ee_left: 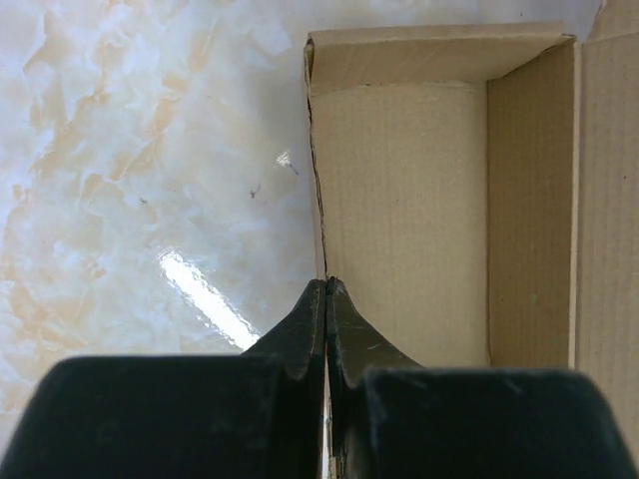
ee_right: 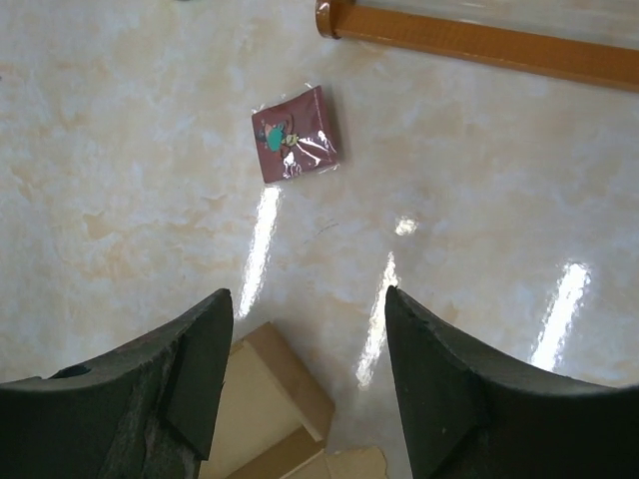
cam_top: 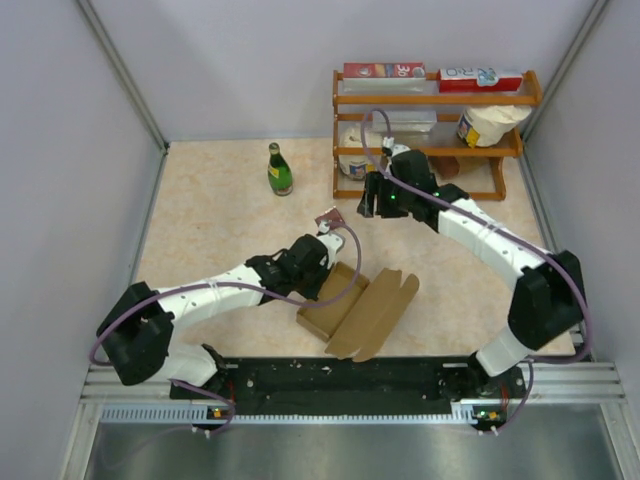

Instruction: Fold the paper box

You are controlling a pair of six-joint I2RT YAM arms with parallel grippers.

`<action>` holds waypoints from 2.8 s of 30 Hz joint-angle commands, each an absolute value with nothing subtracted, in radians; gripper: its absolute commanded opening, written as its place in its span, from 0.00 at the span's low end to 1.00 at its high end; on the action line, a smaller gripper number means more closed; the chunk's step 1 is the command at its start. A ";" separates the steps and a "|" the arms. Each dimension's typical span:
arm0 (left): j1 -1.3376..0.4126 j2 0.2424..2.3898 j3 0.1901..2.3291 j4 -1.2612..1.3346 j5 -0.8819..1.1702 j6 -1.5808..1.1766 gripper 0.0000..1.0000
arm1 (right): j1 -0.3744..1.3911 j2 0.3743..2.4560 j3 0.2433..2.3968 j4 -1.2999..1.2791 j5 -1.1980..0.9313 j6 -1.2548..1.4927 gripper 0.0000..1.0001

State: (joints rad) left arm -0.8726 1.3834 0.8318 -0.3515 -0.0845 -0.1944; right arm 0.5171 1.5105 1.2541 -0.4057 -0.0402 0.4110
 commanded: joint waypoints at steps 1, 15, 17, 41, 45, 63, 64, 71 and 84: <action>-0.853 1.374 0.801 -0.258 -0.071 -0.281 0.00 | 0.500 1.659 1.396 -0.416 -0.172 0.379 0.63; -0.815 1.345 0.744 -0.236 -0.127 -0.290 0.00 | 0.399 1.997 1.548 -0.247 -0.564 0.348 0.65; -0.813 1.341 0.738 -0.235 -0.124 -0.290 0.00 | 0.396 2.038 1.574 -0.245 -0.601 0.345 0.65; -0.799 1.339 0.744 -0.253 -0.118 -0.273 0.00 | 0.397 2.252 1.641 -0.190 -0.655 0.327 0.58; -0.798 1.342 0.744 -0.253 -0.120 -0.273 0.00 | 0.399 2.275 1.654 -0.187 -0.693 0.337 0.54; -0.788 1.342 0.744 -0.256 -0.118 -0.268 0.00 | 0.411 2.280 1.648 -0.141 -0.695 0.357 0.12; -0.790 1.342 0.742 -0.256 -0.120 -0.268 0.00 | 0.413 2.276 1.644 -0.138 -0.693 0.356 0.08; -0.787 1.342 0.744 -0.255 -0.117 -0.272 0.00 | 0.411 2.129 1.536 -0.034 -0.635 0.338 0.00; -0.781 1.361 0.753 -0.238 -0.097 -0.276 0.00 | 0.413 1.718 1.307 -0.063 -0.443 0.264 0.00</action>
